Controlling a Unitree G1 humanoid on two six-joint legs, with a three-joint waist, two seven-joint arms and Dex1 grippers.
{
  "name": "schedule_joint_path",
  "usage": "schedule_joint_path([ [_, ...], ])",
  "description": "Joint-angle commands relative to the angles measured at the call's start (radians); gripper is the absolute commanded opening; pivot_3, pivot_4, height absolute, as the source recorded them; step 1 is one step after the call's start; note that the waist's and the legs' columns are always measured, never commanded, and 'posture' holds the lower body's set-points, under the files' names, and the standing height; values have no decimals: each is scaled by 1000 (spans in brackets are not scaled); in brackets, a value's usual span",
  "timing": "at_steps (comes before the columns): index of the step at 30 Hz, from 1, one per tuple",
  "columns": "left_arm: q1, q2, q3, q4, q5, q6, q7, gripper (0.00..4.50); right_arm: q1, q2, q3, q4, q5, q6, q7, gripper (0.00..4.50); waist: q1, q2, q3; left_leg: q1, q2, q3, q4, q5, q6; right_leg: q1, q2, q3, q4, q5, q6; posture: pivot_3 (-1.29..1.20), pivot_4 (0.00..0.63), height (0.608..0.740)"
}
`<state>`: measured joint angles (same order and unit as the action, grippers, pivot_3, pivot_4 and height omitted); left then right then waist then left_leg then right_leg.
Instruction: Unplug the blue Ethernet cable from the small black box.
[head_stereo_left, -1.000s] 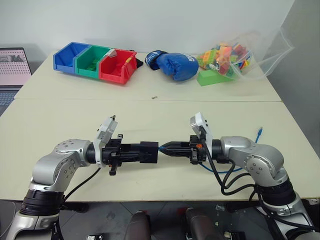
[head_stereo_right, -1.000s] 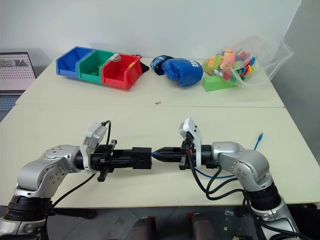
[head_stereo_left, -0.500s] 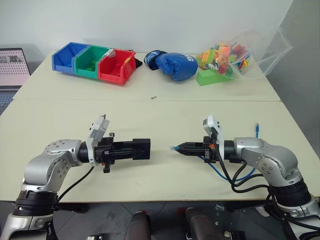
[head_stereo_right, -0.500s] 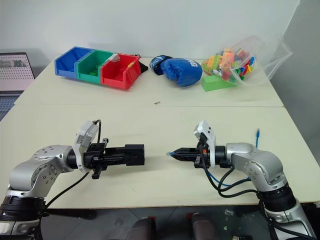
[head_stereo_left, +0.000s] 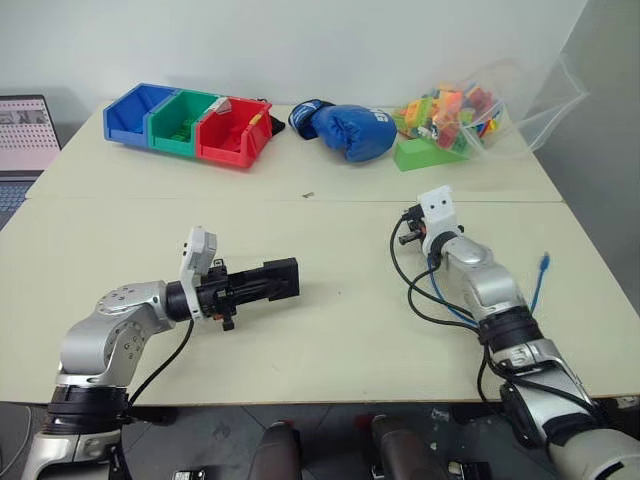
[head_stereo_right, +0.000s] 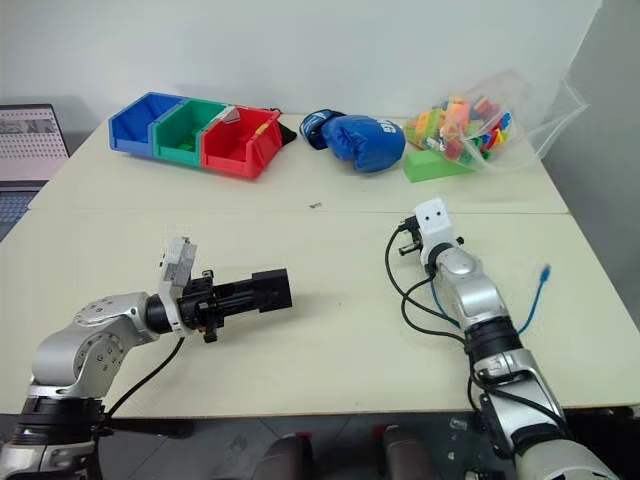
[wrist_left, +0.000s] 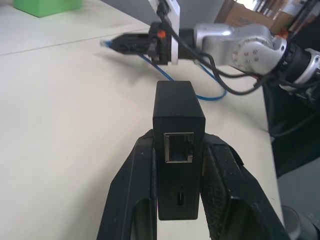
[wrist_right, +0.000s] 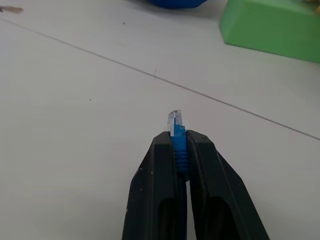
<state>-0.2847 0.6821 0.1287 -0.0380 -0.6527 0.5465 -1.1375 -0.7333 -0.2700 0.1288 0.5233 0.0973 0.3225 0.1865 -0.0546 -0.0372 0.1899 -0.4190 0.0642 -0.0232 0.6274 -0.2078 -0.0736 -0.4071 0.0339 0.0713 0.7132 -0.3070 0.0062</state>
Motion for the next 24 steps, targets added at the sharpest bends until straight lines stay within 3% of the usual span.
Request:
schedule_joint_path([
  [1, -40, -37, 30, 23, 60, -81, 101, 780, -2, -11, -58, -51, 20, -39, 48, 1072, 1, 0, 0, 0, 0, 0, 0, 0, 0, 0, 0, 0, 0, 0, 0, 0, 150, 740],
  [7, -151, -122, 49, 194, 243, -290, 352, 780, 88, -87, -66, -350, 63, 37, 199, 2512, 7, 1, 0, 0, 0, 0, 0, 0, 0, 0, 0, -1, 0, 0, 0, 0, 150, 740],
  [13, -280, -181, 53, 457, 400, -541, 547, 780, 118, -169, -31, -756, 309, 303, 459, 3919, 8, 2, 1, 0, 0, 0, 0, 0, 0, 0, 0, -2, 0, 0, 0, 0, 150, 740],
  [19, -395, -231, 57, 758, 465, -734, 647, 780, 34, -165, 4, -867, 360, 457, 466, 3919, 10, 1, 1, 0, 0, 0, 1, 0, 0, 1, 0, -4, 0, 0, 2, 0, 150, 740],
  [24, -440, -265, 73, 918, 451, -789, 653, 780, -3, -140, 24, -884, 379, 512, 461, 3919, 16, 1, 1, -1, -1, 0, 1, 0, 0, 1, 0, -5, 0, 1, 1, 0, 150, 740],
])
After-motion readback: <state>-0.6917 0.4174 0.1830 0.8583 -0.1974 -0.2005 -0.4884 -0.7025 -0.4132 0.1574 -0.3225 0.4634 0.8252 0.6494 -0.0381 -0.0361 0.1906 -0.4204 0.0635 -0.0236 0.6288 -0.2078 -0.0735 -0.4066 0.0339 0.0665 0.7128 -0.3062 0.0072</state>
